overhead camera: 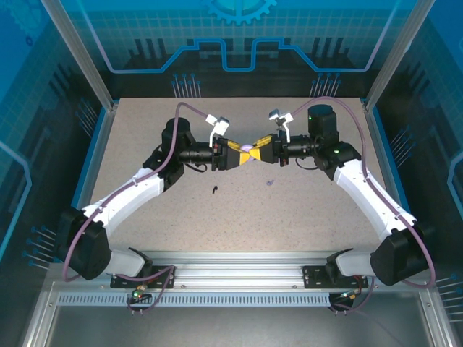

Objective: Insert the wireless bluetooth earbuds into the charging case

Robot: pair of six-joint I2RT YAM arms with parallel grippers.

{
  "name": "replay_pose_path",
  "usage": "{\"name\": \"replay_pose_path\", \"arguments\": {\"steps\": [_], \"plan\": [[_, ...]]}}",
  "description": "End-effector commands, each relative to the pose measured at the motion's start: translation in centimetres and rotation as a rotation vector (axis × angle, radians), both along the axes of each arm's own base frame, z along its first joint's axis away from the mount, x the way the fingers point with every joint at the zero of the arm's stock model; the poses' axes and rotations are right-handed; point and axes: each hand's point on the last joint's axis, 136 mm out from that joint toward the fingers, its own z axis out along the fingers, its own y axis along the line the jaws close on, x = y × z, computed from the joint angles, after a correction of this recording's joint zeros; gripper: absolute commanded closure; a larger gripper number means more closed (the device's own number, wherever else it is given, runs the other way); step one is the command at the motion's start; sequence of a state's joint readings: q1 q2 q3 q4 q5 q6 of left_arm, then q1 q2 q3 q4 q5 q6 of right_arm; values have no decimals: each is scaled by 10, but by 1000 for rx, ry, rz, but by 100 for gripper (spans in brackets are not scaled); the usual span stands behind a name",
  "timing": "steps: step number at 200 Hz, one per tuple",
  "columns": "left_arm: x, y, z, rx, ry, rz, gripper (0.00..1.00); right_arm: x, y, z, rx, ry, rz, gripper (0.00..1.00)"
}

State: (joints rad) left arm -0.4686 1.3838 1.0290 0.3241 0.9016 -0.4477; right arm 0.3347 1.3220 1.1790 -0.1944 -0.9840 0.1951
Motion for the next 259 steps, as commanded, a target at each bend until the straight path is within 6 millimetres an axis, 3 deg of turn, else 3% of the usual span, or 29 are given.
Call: {"name": "replay_pose_path", "arguments": {"steps": [1,119,154,174,208,259], "plan": [[-7,2,17,-45,-43,7,57,3,0,15,40,-28,-44,90],[-3,-1,25,-89,-52,24,70,1,5,20,67,-26,-52,88],[-4,0,27,-92,-60,26,84,1,5,17,54,-23,-59,87],[-4,0,24,-74,-65,34,86,1,3,13,25,-28,-75,81],[-5,2,15,-34,-85,43,86,2,-9,11,-39,-62,-145,55],[-20,1,12,-23,-141,-40,85,-25,-9,16,-83,-89,-19,49]]}}
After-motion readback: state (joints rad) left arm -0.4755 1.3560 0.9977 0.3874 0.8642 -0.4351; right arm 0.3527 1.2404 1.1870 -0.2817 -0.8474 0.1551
